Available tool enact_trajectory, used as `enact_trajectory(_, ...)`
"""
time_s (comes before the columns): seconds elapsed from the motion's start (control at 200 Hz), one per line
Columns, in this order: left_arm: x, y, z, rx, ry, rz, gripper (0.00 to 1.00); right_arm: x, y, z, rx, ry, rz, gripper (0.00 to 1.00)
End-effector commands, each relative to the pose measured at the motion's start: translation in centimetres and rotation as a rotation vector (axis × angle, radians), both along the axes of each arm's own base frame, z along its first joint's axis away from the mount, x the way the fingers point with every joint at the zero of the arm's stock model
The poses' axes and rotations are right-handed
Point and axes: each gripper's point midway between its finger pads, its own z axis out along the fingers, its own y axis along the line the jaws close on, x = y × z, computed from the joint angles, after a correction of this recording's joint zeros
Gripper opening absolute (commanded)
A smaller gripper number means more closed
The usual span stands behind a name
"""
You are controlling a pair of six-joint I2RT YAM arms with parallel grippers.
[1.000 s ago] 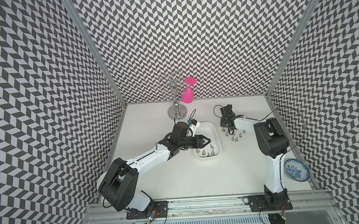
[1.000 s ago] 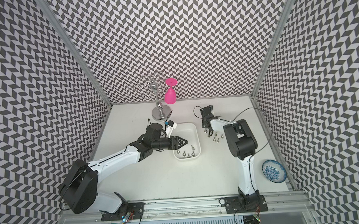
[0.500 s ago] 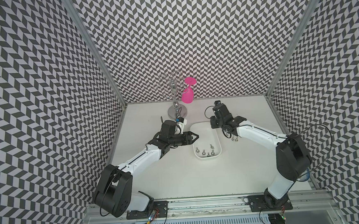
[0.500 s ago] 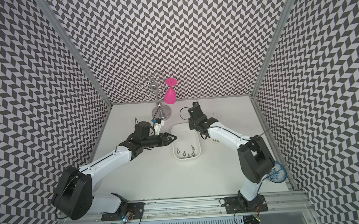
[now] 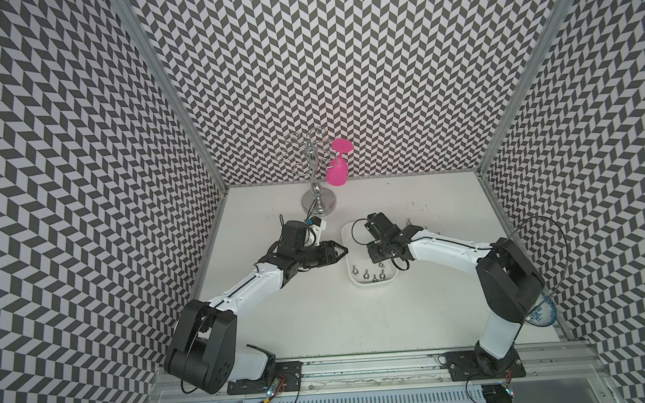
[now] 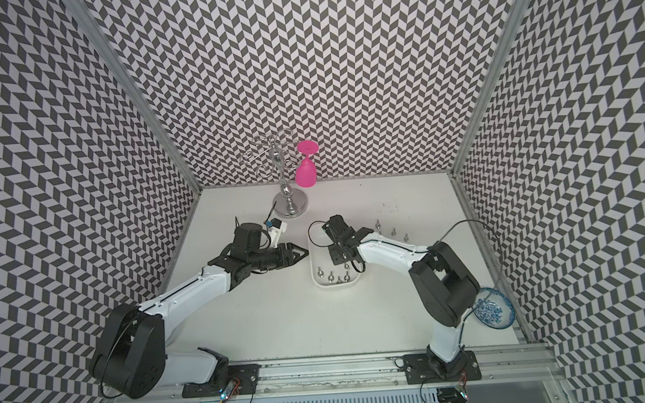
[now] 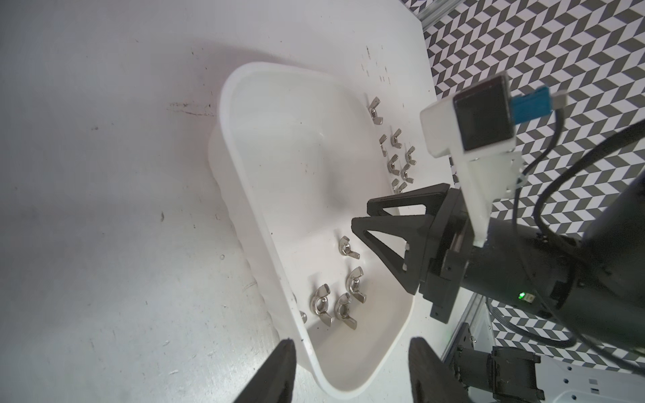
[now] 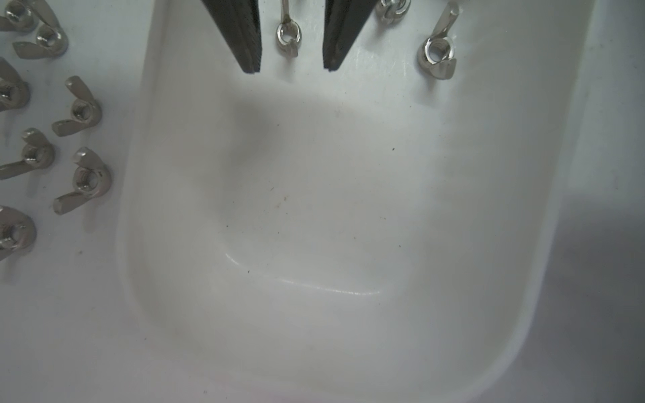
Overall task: Take out the wing nut from the storage box
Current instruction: Pick up the wing nut from the storage box.
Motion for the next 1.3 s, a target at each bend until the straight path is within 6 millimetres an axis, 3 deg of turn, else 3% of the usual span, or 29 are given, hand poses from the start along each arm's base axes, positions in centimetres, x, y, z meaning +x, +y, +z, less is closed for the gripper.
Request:
enact_trajectory(0.0,-0.4,-0.2,-0.4,-0.012,0.011,-0.015,0.55,-0.7,-0.1,-1.1,0.013,0.038,-0.007,0.35)
enact_trajectory(0.506,-0.5,-0.2,-0.3,-0.015,0.007,-0.015,0.55,-1.1,-0.4,-3.7,-0.035,0.096,-0.022,0.37)
enact_trajectory(0.836,-0.5,-0.2,-0.2,-0.014,0.003,-0.016,0.55,-1.6,-0.6,-4.9,-0.046,0.137,-0.033,0.32)
enact_trajectory(1.137,-0.5,-0.1,-0.3,-0.012,0.004,-0.014,0.55,-1.1,-0.8,-4.8,-0.06,0.115,-0.046,0.08)
enact_trajectory(1.297,-0.5,-0.1,-0.4,-0.009,0.009,-0.013,0.55,-0.4,-0.5,-3.9,-0.043,0.077,-0.05,0.0)
